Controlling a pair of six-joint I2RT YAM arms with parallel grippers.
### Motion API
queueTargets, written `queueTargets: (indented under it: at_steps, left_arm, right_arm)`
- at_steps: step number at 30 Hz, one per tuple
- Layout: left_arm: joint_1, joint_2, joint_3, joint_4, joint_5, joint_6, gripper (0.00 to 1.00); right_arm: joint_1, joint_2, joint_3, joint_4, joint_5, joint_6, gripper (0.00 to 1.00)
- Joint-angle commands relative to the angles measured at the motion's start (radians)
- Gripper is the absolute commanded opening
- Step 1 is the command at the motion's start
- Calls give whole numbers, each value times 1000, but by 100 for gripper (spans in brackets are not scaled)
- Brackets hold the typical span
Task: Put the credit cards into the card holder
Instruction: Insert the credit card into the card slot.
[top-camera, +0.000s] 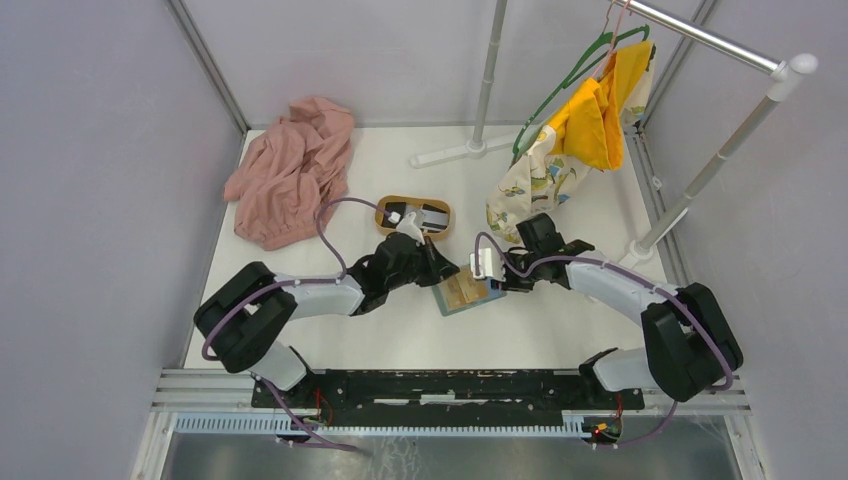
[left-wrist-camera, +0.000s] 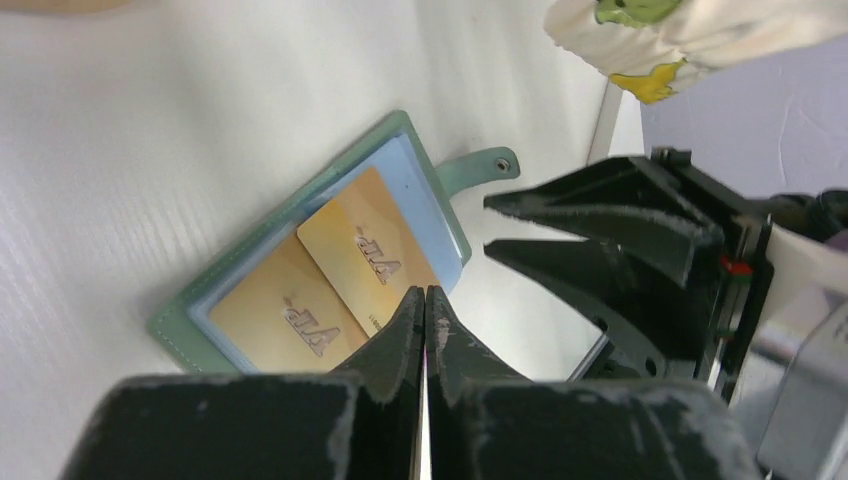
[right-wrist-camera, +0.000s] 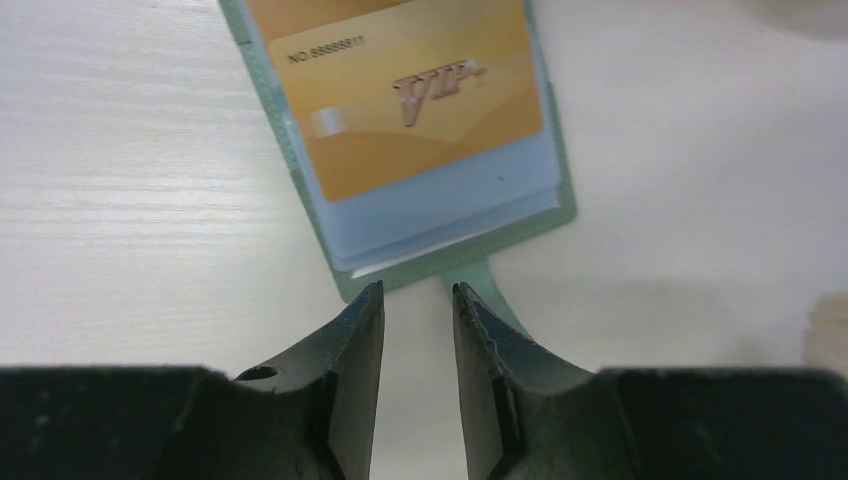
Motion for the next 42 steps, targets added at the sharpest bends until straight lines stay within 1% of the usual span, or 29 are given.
queueTargets:
  at_steps: [1, 5, 12, 17, 26, 34, 39, 42]
  left_arm:
    - [0, -48, -2, -121, 37, 86, 3]
    - [-6, -11, 11, -149, 49, 71, 2]
    - [-19, 71, 93, -218, 50, 82, 2]
    - [-39, 147, 131, -213, 68, 69, 2]
    - [-44, 247, 196, -150, 87, 51, 5]
    - [-44, 251, 249, -141, 77, 60, 8]
    - [-43, 235, 239, -104, 94, 64, 10]
    - [-43, 194, 208, -78, 98, 75, 11]
  right_arm:
    - [-16, -30, -1, 74, 59, 33, 38]
    - [-16, 39, 18, 99, 118, 80, 38]
    - [-16, 98, 28, 76, 112, 81, 38]
    - [-15, 124, 38, 53, 86, 76, 37]
    - [-17, 146, 42, 21, 34, 63, 36]
    - [-16, 150, 45, 8, 18, 58, 35]
    - [-16, 135, 48, 11, 19, 66, 37]
    - [-28, 105, 51, 10, 27, 68, 38]
